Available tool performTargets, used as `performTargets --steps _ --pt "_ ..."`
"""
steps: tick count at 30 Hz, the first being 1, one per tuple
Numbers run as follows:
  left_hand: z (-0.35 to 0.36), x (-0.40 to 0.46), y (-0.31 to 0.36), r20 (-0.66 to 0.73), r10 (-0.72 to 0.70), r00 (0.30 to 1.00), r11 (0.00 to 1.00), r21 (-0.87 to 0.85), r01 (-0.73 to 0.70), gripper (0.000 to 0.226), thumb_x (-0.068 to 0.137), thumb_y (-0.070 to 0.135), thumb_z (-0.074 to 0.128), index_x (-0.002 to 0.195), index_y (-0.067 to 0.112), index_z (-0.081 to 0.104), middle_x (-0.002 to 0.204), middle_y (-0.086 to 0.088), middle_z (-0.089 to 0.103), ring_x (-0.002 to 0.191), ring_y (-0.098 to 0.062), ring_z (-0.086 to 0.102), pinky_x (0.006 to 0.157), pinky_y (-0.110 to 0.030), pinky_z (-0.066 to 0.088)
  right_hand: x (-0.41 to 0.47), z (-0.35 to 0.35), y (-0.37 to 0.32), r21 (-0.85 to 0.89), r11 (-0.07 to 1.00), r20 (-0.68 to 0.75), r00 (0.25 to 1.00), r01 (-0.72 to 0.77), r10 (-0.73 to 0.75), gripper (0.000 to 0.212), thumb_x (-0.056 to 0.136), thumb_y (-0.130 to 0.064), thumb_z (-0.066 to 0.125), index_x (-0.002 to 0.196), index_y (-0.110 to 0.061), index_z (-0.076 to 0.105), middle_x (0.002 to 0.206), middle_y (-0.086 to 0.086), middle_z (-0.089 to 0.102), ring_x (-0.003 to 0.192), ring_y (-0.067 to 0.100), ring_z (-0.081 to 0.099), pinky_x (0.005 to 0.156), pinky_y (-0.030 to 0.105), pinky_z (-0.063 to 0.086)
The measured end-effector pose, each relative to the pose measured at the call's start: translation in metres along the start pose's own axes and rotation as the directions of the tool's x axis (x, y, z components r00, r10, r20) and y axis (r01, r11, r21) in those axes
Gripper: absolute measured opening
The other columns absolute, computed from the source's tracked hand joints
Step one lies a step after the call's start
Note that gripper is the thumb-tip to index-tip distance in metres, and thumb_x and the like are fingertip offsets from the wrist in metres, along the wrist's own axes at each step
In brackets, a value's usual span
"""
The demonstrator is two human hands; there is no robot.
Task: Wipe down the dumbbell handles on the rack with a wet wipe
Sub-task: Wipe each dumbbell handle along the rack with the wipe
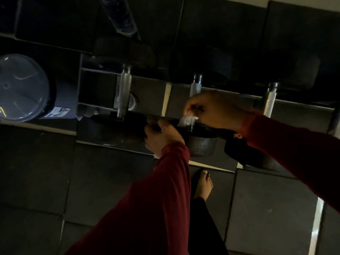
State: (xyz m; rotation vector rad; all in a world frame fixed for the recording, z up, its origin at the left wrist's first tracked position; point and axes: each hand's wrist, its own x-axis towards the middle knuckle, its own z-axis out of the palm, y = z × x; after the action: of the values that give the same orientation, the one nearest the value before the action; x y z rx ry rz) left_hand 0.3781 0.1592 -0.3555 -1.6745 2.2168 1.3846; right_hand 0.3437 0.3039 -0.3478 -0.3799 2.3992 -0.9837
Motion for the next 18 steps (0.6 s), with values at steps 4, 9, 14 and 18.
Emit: performTargets --steps 4,9,14,18 --pt "-0.007 -0.013 -0.018 0.022 0.01 1.0 1.0 -0.03 -0.009 0.048 0.08 0.044 0.045 0.111 0.013 0.064 0.109 -0.015 0.063 0.103 -0.03 0.053 0.092 -0.037 0.041 -0.028 -0.007 0.012 0.465 0.846 -0.052 0.946 -0.261 0.32 0.028 0.095 -0.004 0.058 0.102 -0.027 0.071 0.102 -0.015 0.07 0.096 0.001 0.066 0.079 0.015 0.052" --pt "-0.005 -0.008 -0.018 0.031 0.043 0.999 0.999 0.018 -0.043 0.037 0.094 0.033 0.048 0.12 0.01 0.062 0.119 -0.018 0.059 0.111 -0.033 0.052 0.095 -0.036 0.037 -0.065 -0.012 0.026 0.812 0.455 0.085 0.846 -0.364 0.526 0.033 0.098 0.01 0.042 0.093 -0.01 0.068 0.106 0.002 0.071 0.101 0.011 0.068 0.077 0.018 0.057" --pt "-0.01 -0.032 -0.025 0.081 0.298 0.951 0.944 0.126 -0.306 0.05 0.082 0.038 0.042 0.115 0.006 0.061 0.12 -0.017 0.051 0.109 -0.032 0.044 0.085 -0.028 0.029 -0.102 -0.031 0.052 0.897 0.224 0.21 0.814 -0.38 0.541 0.032 0.091 0.014 0.052 0.119 0.004 0.064 0.117 0.01 0.071 0.108 0.018 0.07 0.078 0.02 0.058" --pt "-0.008 -0.081 -0.039 0.079 0.48 0.874 0.843 0.236 -0.484 0.031 0.083 0.034 0.048 0.102 0.013 0.063 0.117 -0.011 0.053 0.104 -0.028 0.042 0.089 -0.044 0.04 -0.138 -0.06 0.066 0.508 0.74 0.031 0.868 -0.441 0.496 0.026 0.083 -0.01 0.077 0.098 -0.03 0.072 0.1 -0.009 0.074 0.085 -0.005 0.069 0.072 0.011 0.051"
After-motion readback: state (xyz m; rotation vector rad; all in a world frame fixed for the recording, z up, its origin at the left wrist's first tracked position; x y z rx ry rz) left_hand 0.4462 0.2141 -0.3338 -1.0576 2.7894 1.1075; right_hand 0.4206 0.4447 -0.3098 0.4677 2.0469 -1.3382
